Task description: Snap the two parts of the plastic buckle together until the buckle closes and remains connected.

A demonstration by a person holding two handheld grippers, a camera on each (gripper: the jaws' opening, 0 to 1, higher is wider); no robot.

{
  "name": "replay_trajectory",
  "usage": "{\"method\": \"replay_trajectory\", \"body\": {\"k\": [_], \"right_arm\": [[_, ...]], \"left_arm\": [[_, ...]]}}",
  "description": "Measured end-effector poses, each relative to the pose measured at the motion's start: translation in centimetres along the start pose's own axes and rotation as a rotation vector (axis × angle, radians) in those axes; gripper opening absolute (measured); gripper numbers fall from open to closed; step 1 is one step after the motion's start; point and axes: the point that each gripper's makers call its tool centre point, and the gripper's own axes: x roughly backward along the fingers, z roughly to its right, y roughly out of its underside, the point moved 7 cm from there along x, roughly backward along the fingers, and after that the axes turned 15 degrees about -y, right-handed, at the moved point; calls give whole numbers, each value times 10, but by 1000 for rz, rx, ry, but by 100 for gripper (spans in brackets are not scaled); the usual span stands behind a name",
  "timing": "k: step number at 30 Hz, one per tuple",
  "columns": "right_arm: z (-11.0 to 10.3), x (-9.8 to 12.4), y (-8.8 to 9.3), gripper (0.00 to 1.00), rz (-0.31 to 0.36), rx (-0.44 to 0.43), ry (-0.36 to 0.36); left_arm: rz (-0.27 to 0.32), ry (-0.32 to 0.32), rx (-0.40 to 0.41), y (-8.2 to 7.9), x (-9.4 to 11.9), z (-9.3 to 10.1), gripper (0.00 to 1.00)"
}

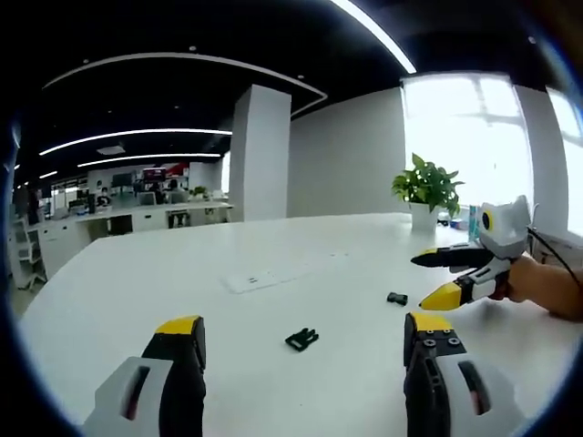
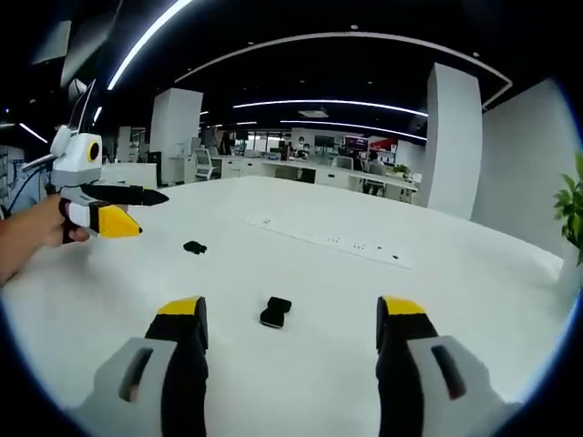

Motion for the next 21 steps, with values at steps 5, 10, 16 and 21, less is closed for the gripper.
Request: {"method": "replay_trajectory", "body": {"k": [5, 10, 16, 21], "right_arm": [[3, -5, -1, 70, -7, 3, -5], [3, -7, 0, 71, -16, 12, 2], [14, -10, -5, 71, 6, -10, 20], [17, -13, -5, 71, 14, -40, 5]], "left_arm": [[-2, 3, 9, -2, -8, -5, 91], [-7, 21, 7, -5, -13, -2, 91], [-7, 21, 4, -5, -19, -6, 89], [-15, 22, 2, -7, -25, -7, 89]]}}
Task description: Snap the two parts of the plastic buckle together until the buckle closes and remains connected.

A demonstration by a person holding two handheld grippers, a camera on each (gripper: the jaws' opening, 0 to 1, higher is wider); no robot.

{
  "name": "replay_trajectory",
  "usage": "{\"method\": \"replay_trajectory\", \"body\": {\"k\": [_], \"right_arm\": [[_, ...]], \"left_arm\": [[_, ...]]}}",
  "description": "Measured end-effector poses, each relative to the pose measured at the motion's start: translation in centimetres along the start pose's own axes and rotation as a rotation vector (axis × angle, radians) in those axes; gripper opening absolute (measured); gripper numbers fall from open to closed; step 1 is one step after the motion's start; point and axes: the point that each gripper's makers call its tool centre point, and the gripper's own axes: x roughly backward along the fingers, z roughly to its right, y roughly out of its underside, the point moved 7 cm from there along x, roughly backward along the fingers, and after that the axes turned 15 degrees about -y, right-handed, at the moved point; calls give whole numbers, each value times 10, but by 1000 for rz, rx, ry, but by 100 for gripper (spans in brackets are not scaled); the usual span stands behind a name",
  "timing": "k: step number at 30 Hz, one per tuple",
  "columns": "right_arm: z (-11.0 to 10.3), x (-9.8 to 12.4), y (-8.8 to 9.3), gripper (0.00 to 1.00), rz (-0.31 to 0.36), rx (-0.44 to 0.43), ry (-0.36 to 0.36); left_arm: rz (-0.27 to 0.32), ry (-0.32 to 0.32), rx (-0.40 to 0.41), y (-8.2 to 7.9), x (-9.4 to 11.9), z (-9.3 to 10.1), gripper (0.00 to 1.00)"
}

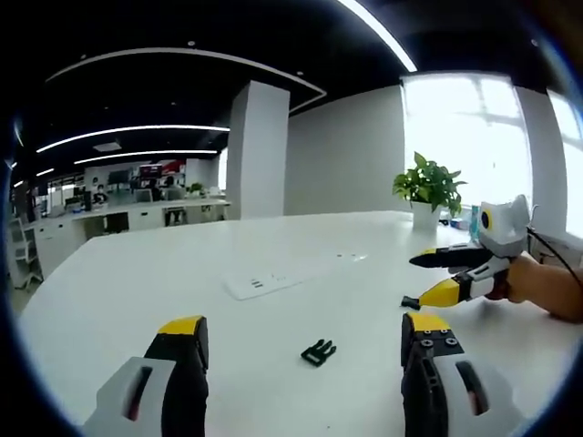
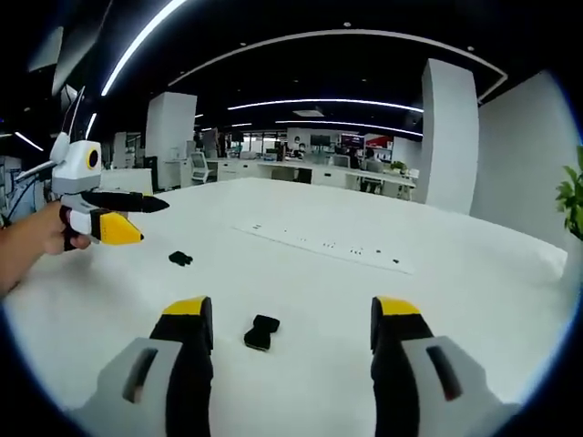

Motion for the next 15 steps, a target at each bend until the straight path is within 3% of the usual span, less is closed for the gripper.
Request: {"method": "replay_trajectory", "body": {"k": [15], "right_arm": [[9, -17, -7, 71, -18, 30, -5]], "left_arm": [[-26, 17, -48, -4, -23, -11, 83]]}}
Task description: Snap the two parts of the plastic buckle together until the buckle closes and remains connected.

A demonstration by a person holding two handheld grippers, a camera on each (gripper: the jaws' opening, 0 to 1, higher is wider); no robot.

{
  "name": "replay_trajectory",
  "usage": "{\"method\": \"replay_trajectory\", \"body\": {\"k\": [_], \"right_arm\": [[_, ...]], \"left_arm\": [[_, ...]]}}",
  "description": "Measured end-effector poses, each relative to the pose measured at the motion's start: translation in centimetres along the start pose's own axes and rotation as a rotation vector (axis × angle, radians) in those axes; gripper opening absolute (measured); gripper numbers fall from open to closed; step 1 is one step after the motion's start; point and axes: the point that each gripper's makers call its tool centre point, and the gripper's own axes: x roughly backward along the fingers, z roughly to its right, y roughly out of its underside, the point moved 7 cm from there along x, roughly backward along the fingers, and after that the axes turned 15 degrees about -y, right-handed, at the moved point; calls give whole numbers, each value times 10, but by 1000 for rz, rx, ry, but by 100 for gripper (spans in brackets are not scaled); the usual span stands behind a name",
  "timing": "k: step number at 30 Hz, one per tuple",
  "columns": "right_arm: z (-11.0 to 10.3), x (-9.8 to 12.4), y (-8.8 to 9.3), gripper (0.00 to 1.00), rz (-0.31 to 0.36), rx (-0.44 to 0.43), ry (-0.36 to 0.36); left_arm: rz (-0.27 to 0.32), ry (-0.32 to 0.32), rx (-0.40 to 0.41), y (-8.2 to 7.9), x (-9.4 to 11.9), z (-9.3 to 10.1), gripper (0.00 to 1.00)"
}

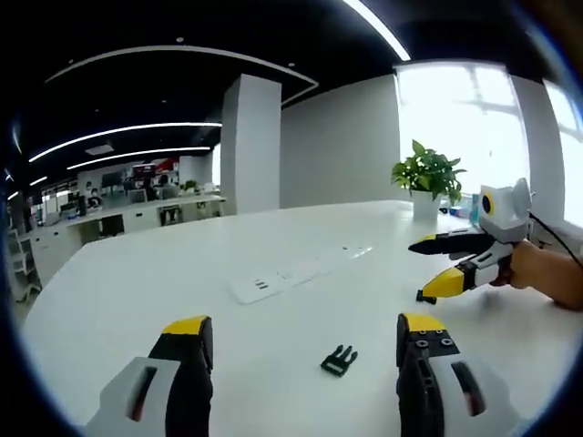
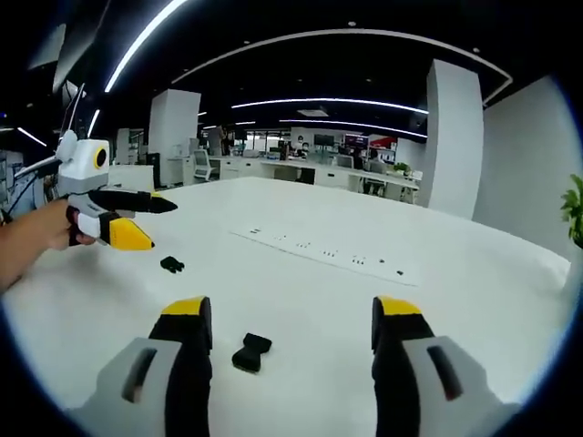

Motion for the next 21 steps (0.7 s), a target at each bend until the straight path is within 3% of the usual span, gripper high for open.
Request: {"method": "replay_trajectory", "body": {"k": [6, 11, 16, 21], "right_arm": [[6, 0, 4, 69, -5, -24, 1], [0, 7, 2, 66, 4, -40, -12], [-7, 6, 6, 63, -15, -33, -30], [-7, 5, 7, 61, -30, -29, -40]], "left_arm": [[-6, 22, -10, -3, -6, -1, 83], [-46, 72, -61, 8, -2, 4, 80], [-68, 128, -61, 11, -1, 9, 77], [-91, 149, -118, 18, 0, 17, 70]]}}
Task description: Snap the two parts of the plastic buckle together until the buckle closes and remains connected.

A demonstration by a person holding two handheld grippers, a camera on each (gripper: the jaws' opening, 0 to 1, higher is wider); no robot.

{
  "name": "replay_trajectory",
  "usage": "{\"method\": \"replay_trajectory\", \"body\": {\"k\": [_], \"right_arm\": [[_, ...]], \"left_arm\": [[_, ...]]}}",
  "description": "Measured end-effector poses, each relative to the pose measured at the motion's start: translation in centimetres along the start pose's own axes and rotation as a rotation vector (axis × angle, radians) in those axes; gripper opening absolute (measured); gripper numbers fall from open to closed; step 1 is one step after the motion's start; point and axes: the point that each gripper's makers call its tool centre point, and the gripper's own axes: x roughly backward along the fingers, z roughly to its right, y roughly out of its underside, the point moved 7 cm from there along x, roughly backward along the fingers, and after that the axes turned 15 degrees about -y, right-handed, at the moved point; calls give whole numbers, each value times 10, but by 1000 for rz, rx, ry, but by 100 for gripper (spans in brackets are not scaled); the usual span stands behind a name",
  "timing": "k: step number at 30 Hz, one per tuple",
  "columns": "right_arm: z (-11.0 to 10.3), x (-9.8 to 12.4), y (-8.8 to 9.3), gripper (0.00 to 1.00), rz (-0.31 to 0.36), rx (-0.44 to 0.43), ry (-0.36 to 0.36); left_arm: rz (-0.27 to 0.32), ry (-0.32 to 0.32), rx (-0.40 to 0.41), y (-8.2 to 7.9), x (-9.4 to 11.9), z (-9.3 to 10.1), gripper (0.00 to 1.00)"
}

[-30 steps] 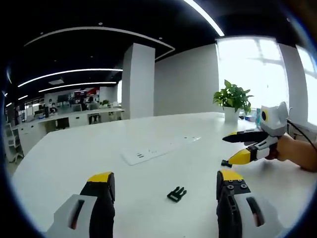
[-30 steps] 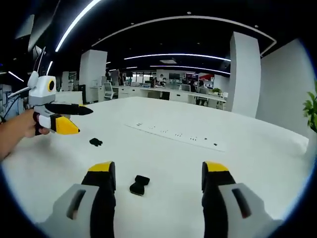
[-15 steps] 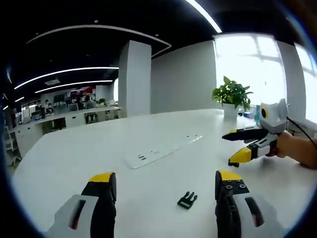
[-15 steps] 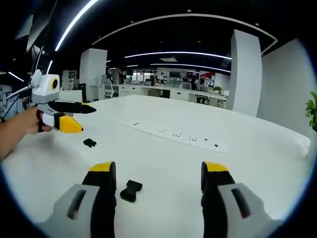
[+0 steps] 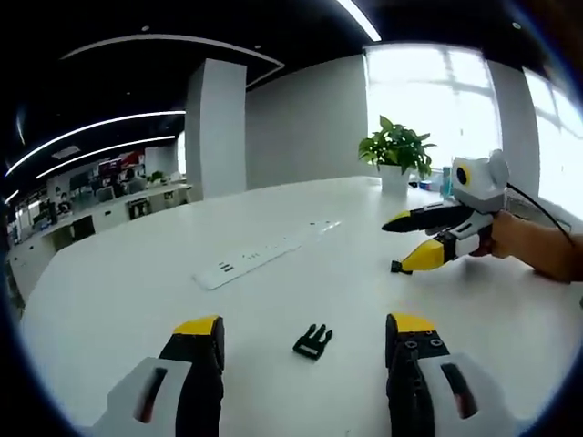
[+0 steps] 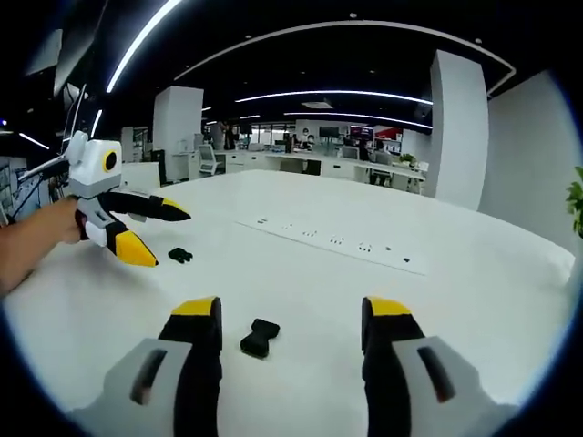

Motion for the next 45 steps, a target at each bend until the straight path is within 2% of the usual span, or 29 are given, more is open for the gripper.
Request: {"method": "replay_trajectory", "body": {"k": [4, 8, 12, 18, 23, 33, 41, 45], "right_arm": [[-2, 1, 2, 56, -10, -2, -10], [-3, 0, 4, 56, -18, -5, -19], [-4, 1, 7, 50, -39, 13, -19], [-6, 0, 6, 49, -40, 20, -21], [-5, -1, 8, 49, -47, 18, -28], [-8, 1, 5, 45, -33, 27, -28], [-11, 1, 9, 42, -56, 13, -47], [-9, 2, 8, 42, -49, 9, -39]], "left_arm": [[-7, 11, -16, 1, -1, 1, 67], [-9, 23, -17, 2, 0, 3, 66], [-22, 44, -37, 5, 1, 6, 56], [-48, 75, -50, 8, 1, 13, 52], [-52, 81, -43, 7, 0, 10, 45], [-73, 113, -41, 10, -4, 14, 45], [-85, 121, -26, 11, -2, 15, 37], [-84, 120, -25, 11, -2, 16, 37]]}}
